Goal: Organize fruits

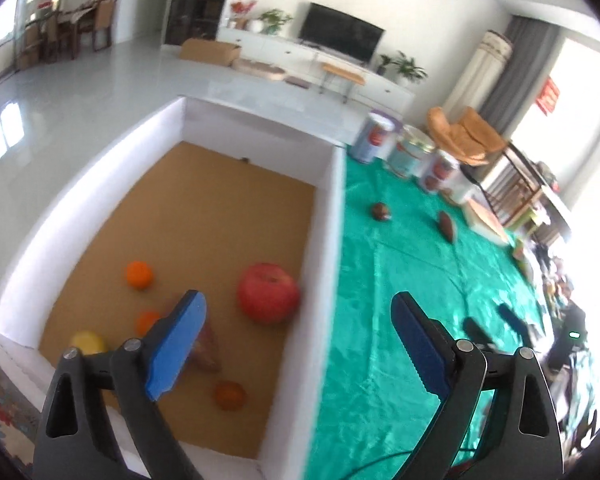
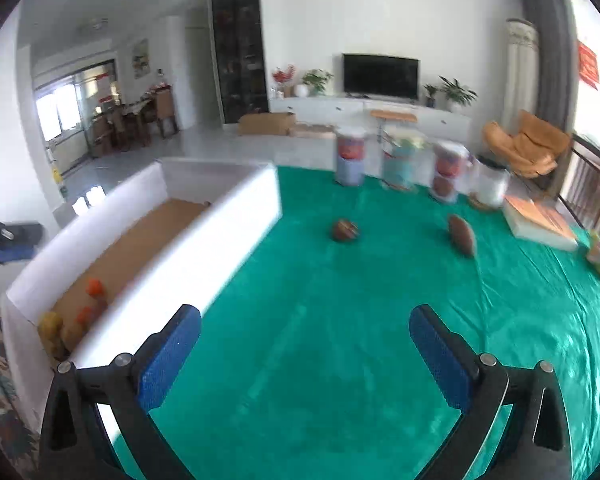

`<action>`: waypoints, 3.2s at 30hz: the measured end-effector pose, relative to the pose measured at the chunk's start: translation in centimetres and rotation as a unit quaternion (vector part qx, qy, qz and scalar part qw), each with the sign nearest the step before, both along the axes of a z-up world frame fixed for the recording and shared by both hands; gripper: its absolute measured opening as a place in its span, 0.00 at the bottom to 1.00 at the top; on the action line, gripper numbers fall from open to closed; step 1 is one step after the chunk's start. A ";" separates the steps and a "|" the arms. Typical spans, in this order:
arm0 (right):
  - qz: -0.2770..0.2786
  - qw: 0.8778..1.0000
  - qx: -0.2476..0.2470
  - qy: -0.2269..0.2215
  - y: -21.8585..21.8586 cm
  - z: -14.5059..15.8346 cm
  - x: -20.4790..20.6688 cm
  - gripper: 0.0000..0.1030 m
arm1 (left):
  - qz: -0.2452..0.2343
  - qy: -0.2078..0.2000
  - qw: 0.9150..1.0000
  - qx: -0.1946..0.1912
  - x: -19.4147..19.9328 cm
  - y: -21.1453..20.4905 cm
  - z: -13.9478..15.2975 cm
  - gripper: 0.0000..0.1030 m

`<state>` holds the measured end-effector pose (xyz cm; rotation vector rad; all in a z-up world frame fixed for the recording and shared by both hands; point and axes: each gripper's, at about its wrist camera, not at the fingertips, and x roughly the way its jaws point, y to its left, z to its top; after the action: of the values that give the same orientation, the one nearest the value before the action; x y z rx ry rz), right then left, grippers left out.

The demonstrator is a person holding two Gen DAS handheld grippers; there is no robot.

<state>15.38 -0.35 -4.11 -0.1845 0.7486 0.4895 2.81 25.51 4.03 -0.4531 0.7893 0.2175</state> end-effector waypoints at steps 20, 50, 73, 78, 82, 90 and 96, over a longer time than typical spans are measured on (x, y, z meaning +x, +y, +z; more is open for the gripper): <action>-0.266 0.959 0.083 0.045 -20.7 -5.2 1.1 1.00 | -0.159 0.045 0.982 0.092 12.2 -20.7 -13.5 0.93; -0.254 0.963 0.014 0.091 -18.6 -8.2 2.2 1.00 | -0.142 0.074 0.976 0.146 13.8 -21.4 -16.7 1.00; -0.249 0.964 -0.025 0.095 -17.7 -8.5 2.6 1.00 | -0.018 0.050 0.998 0.033 27.5 -10.5 -13.7 0.97; -0.244 0.965 -0.027 0.095 -17.5 -8.5 2.7 1.00 | -0.038 0.081 0.991 0.099 32.7 -9.2 -15.9 0.93; -0.240 0.965 -0.037 0.096 -17.1 -8.6 2.9 1.00 | -0.031 0.077 0.991 0.108 33.4 -8.6 -16.6 0.77; -0.240 0.965 -0.037 0.096 -17.1 -8.6 2.9 1.00 | -0.055 0.059 0.988 0.130 30.5 -10.3 -15.2 0.40; -0.239 0.964 0.058 0.099 -19.5 -7.3 2.1 1.00 | -0.095 0.067 0.988 0.102 22.0 -15.1 -14.9 0.41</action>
<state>17.52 -19.80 -11.43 0.1576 0.9242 0.0885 24.85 10.40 -10.87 -0.1700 0.9253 0.1493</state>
